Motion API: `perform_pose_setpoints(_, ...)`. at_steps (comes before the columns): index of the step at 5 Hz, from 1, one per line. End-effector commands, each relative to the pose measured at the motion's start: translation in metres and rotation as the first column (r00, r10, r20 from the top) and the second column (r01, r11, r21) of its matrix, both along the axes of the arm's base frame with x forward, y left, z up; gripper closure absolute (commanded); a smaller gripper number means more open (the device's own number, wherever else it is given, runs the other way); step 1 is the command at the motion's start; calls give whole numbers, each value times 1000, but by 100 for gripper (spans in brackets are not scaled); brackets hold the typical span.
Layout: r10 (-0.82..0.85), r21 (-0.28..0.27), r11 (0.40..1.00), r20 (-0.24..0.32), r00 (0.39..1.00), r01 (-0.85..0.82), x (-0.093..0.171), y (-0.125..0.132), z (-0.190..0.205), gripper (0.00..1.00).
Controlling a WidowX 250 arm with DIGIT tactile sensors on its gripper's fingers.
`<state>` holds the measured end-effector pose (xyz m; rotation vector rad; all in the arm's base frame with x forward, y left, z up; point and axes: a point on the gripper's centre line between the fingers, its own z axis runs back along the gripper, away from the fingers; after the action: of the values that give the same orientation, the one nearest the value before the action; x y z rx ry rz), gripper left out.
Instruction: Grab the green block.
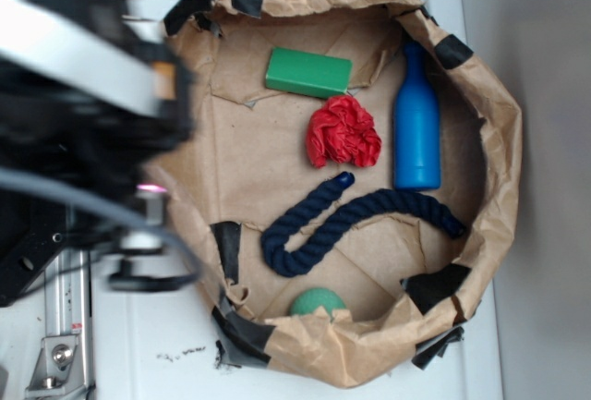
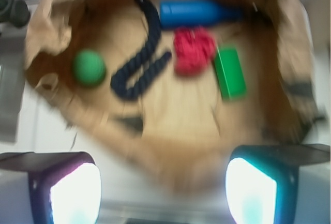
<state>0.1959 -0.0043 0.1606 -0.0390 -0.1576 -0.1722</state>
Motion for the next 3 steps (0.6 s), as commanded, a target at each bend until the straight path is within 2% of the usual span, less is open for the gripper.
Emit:
perform_pose_setpoints(1, -54, 89, 995, 8, 998, 53, 40, 25, -40, 0)
perform_pose_setpoints(3, -149, 179, 972, -28, 988, 151, 49, 49, -79, 0)
